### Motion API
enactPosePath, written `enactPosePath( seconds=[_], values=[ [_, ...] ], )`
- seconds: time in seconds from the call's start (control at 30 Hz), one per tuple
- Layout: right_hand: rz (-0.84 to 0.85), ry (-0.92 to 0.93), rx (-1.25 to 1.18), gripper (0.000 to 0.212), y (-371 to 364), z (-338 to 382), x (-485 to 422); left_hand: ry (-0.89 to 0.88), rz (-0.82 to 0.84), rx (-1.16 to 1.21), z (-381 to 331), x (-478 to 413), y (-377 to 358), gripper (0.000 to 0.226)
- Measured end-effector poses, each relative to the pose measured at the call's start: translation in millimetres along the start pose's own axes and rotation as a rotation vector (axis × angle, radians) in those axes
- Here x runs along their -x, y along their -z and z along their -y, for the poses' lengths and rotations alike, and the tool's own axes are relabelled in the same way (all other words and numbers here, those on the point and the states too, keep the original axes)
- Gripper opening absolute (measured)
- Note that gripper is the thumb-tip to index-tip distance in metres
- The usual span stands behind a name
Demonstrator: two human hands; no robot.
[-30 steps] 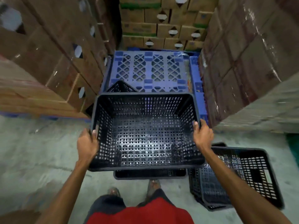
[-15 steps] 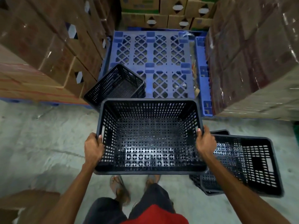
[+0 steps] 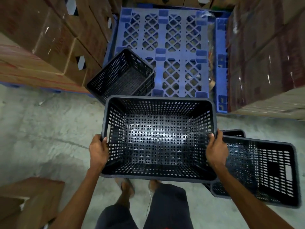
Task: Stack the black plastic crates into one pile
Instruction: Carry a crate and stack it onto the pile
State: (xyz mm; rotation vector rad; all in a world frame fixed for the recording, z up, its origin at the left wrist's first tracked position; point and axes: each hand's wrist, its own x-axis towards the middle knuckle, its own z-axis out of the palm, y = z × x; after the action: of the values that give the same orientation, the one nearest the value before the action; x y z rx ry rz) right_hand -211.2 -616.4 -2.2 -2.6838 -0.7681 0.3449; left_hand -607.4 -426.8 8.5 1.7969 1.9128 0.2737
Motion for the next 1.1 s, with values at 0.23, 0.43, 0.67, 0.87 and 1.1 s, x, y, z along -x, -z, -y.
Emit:
enactPosePath(
  seconds=[0.23,0.43,0.67,0.87,1.1],
  values=[
    [-0.014,-0.041,-0.069,0.039,-1,2,3,-0.018,-0.014,-0.005,8,-2,-4,0.019],
    [-0.045,-0.019,-0.17,0.039,0,0,3,-0.035,-0.043,0.01,0,0,-2,0.021],
    [-0.061,-0.032,-0.167,0.036,-6,0,7,0.024,-0.042,0.013,-2,-6,-5,0.019],
    [-0.014,-0.024,-0.174,0.035,-2,0,3,-0.006,-0.016,-0.005,7,-2,-5,0.022],
    [0.015,0.02,-0.19,0.037,4,-6,-2,0.0,-0.038,0.007,3,1,-12,0.021]
  ],
)
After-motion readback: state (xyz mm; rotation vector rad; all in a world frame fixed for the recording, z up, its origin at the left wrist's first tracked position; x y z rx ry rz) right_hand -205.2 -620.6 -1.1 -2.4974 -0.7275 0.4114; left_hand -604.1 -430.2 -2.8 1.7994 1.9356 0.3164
